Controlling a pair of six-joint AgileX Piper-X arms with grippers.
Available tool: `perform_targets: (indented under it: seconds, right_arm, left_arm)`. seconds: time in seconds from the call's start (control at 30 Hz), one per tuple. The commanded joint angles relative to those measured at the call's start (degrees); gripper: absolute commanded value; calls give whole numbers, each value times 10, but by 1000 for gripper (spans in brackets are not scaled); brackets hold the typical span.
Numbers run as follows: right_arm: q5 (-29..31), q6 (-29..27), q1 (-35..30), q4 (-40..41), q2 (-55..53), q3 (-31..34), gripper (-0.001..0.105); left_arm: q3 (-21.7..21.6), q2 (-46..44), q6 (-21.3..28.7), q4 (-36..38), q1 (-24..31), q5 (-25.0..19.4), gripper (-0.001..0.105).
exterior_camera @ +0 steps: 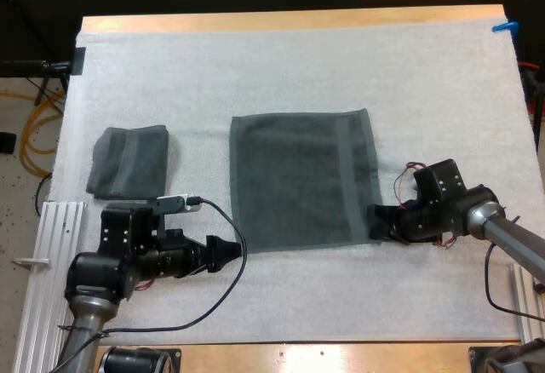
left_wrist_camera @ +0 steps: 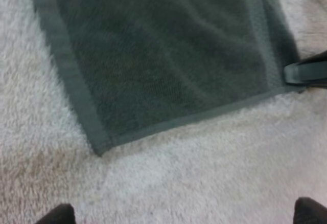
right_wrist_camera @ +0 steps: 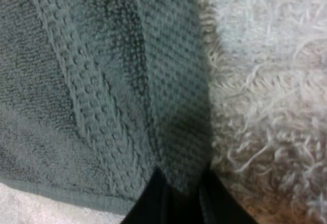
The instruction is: Pick towel from pile fold and stack
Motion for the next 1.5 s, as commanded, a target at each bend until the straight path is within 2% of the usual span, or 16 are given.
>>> perform_targets:
  seconds: [0.0,0.17,0.37,0.5,0.77,0.83,1.0,1.23,1.33,1.47]
  right_arm:
    - [20,-6,0,5,7,4,0]
    - [18,-6,0,5,7,4,0]
    - [16,-6,0,5,7,4,0]
    - [15,-6,0,5,7,4,0]
    - [14,-6,0,5,7,4,0]
    - [12,-6,0,5,7,4,0]
    - [12,-6,0,5,7,4,0]
    - [12,-6,0,5,7,4,0]
    - [12,-6,0,5,7,4,0]
    - [7,-6,0,5,7,4,0]
  left_arm:
    - [10,2,-19,-26,0,7,79]
    - [28,43,-38,-61,-11,1,79]
    - [28,146,-61,-135,-51,-7,79]
    - [27,216,-85,-186,-85,-29,79]
    - [15,313,-122,-253,-104,-37,79]
    - [12,326,-127,-261,-104,-34,79]
    - [9,359,-133,-277,-104,12,78]
    - [8,366,-133,-281,-104,9,76]
    - [8,366,-133,-279,-104,6,69]
    - [8,366,-133,-279,-104,6,43]
